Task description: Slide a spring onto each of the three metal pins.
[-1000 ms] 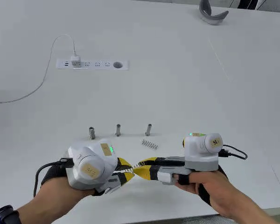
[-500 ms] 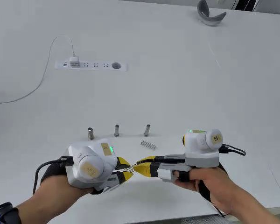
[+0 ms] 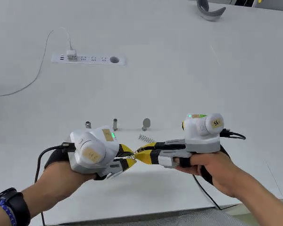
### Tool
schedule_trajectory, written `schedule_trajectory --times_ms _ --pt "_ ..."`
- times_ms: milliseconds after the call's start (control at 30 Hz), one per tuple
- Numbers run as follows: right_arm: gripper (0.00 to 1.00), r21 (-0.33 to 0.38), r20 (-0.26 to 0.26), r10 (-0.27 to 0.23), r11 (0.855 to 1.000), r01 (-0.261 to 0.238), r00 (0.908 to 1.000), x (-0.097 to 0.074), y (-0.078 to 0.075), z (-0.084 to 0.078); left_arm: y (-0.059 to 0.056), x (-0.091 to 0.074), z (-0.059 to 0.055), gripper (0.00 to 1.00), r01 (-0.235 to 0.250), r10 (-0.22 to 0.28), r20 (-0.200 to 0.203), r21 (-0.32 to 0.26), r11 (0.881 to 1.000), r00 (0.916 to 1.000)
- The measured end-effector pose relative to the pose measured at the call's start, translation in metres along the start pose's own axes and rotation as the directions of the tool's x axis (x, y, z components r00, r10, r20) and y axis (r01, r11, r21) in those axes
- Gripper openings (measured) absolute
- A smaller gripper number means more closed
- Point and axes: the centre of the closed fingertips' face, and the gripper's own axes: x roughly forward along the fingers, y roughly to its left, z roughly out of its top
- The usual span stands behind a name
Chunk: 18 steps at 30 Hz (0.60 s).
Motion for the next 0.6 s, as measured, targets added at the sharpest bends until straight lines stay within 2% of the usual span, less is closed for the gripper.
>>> schedule_trajectory --times_ms 133,433,600 --pt "0.13 -0.059 -0.059 -0.001 0.998 -0.003 0.9983 0.001 0.003 -0.003 -0.001 -0.001 0.004 0.11 0.011 -0.011 0.012 0.013 1.000 0.9999" --pt "0.13 -0.117 -0.111 0.031 0.992 -0.044 0.9933 0.001 0.010 0.006 -0.005 -0.006 0.009 0.11 0.040 -0.041 0.027 0.053 0.998 0.9988" --pt "0.13 -0.167 -0.180 0.048 0.983 -0.079 0.9824 0.003 0.015 0.005 -0.007 -0.008 0.009 0.11 0.050 -0.052 0.032 0.066 0.997 0.9981"
